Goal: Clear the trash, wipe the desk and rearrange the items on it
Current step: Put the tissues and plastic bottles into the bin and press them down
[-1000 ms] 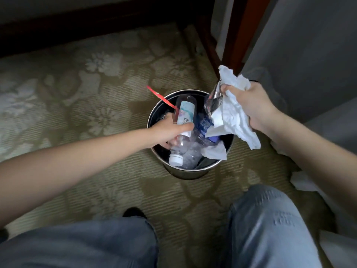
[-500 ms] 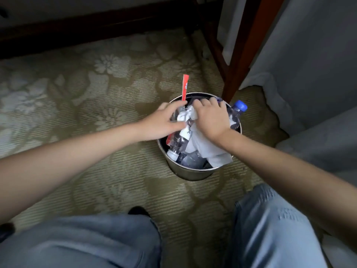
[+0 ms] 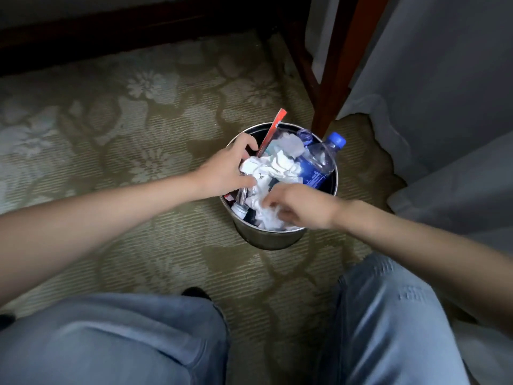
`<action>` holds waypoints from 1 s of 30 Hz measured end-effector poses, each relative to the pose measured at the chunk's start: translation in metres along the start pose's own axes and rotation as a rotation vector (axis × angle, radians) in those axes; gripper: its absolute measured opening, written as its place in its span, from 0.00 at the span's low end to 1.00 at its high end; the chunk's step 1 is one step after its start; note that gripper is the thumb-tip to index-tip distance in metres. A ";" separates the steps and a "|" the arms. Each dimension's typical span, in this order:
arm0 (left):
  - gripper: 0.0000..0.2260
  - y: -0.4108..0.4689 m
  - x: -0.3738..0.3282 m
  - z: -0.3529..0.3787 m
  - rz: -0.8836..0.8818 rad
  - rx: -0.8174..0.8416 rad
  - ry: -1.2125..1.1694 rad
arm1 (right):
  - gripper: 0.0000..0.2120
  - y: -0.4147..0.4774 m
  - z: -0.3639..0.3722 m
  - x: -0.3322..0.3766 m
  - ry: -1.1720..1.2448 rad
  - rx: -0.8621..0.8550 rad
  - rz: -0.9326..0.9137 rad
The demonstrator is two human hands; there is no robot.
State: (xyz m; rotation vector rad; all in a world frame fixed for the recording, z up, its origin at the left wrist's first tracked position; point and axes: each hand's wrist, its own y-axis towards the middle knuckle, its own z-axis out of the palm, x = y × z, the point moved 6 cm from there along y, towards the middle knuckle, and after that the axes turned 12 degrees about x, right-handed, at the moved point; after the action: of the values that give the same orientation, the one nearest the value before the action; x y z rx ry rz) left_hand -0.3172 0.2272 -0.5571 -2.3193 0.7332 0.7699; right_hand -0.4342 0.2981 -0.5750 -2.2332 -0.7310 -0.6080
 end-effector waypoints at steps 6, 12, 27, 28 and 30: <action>0.06 -0.013 0.013 0.016 0.127 0.147 0.184 | 0.17 0.031 0.018 0.011 0.082 0.291 0.123; 0.10 -0.015 0.024 0.033 0.074 0.275 0.582 | 0.15 -0.020 -0.030 0.025 -0.294 -0.287 -0.261; 0.12 -0.033 0.027 0.013 0.036 0.367 0.309 | 0.30 0.019 0.018 0.012 -0.480 0.095 -0.093; 0.10 -0.032 0.026 0.007 0.023 0.346 0.324 | 0.28 0.015 0.010 0.011 -0.406 0.081 -0.100; 0.09 -0.034 0.017 -0.008 0.010 0.304 0.405 | 0.24 0.004 -0.010 0.012 -0.318 -0.031 -0.116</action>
State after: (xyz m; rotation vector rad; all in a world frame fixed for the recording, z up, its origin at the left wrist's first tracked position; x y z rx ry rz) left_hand -0.2808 0.2395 -0.5517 -2.2081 0.9617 0.1695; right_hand -0.4245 0.2920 -0.5628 -2.3565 -1.0216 -0.3220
